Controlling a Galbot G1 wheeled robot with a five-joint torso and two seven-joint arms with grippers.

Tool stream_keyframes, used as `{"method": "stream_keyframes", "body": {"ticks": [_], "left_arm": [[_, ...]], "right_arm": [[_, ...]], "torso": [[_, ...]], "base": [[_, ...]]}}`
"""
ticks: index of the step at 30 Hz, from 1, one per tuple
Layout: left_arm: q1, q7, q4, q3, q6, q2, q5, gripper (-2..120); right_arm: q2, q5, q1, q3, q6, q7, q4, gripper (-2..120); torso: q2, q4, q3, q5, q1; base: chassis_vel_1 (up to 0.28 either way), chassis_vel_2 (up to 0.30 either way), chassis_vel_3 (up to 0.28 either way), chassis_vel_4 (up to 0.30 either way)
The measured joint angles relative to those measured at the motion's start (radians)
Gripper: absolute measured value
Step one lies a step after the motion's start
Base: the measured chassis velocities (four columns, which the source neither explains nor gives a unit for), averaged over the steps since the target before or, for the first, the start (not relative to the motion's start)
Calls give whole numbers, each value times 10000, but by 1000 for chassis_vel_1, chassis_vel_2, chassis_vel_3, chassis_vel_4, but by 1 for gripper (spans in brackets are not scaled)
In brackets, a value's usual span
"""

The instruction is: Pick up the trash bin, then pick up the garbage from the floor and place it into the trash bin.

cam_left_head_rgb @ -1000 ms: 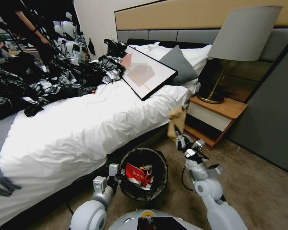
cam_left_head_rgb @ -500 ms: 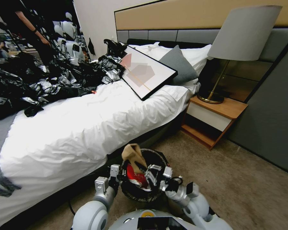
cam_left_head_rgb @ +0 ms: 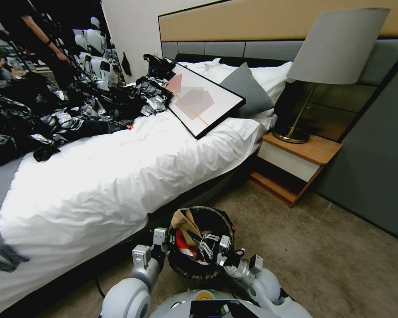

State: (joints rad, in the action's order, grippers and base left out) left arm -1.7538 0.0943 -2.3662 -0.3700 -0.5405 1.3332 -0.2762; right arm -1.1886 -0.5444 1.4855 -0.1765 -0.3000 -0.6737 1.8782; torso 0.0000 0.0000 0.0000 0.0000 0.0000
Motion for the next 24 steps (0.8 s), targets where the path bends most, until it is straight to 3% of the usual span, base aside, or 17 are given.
{"method": "stream_keyframes", "body": {"ticks": [11, 24], "left_arm": [[35, 4, 0, -32, 2, 3, -16, 0], [75, -6, 1, -76, 17, -13, -83, 0]], "right_arm": [[-1, 59, -41, -279, -82, 89, -178, 4], [-16, 169, 71, -462, -117, 87, -112, 52]], "torso": [[0, -1, 0, 0, 0], [0, 0, 0, 0, 0]], "base": [[0, 0, 0, 0], [0, 0, 0, 0]]}}
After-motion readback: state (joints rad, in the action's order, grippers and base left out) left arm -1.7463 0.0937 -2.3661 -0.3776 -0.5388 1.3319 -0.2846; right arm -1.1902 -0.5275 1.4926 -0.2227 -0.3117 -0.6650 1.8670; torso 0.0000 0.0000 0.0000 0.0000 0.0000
